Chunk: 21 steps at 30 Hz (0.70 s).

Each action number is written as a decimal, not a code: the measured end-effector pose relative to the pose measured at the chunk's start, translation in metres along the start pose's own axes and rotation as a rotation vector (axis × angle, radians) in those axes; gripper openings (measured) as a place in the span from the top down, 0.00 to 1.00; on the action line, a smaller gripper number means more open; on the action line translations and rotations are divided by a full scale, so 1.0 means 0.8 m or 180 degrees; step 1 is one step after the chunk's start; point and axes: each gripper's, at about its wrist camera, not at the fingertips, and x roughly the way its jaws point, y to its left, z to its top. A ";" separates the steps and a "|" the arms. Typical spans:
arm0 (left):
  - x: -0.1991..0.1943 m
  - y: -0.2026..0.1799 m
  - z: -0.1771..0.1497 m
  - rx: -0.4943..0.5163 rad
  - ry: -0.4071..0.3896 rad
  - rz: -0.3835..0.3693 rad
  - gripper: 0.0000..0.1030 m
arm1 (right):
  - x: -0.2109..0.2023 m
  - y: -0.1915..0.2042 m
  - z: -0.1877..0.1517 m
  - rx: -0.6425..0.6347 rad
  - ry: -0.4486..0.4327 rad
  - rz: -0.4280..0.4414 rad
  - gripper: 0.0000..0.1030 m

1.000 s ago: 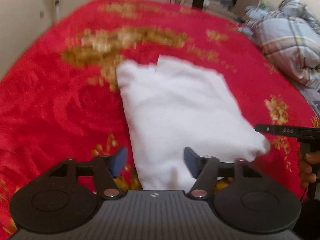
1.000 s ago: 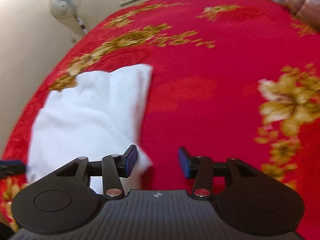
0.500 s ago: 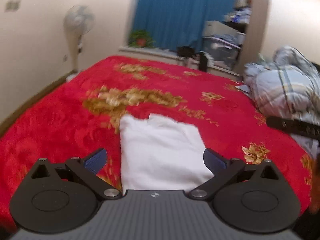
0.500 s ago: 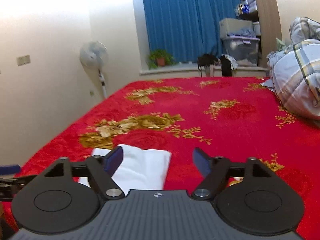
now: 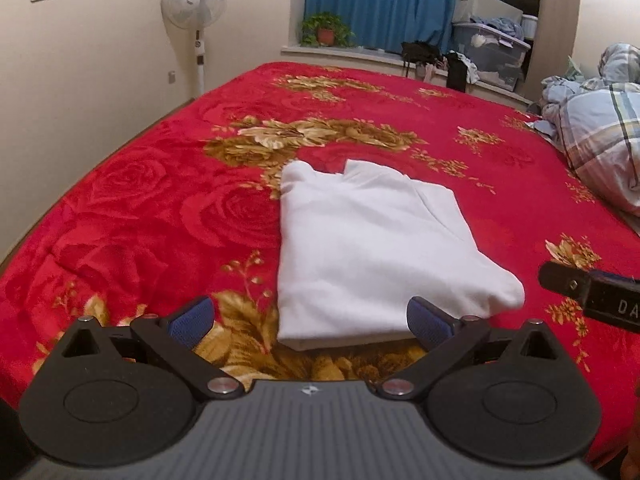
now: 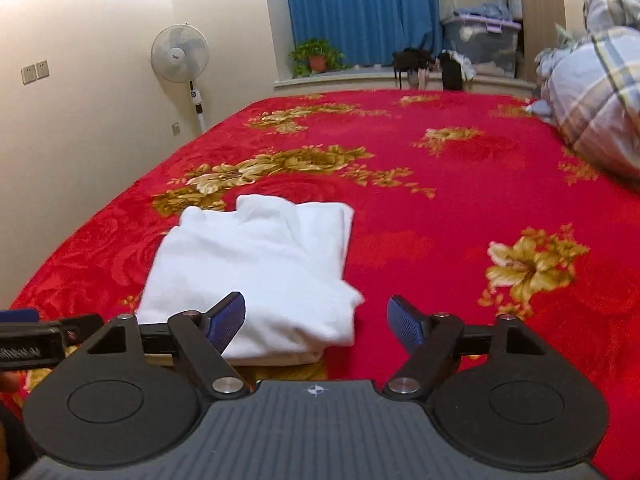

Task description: Fold small clothes

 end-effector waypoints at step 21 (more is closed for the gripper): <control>0.022 -0.011 -0.003 0.0008 0.0147 -0.0034 0.00 | 0.006 0.032 -0.007 -0.0345 0.0086 0.0076 0.22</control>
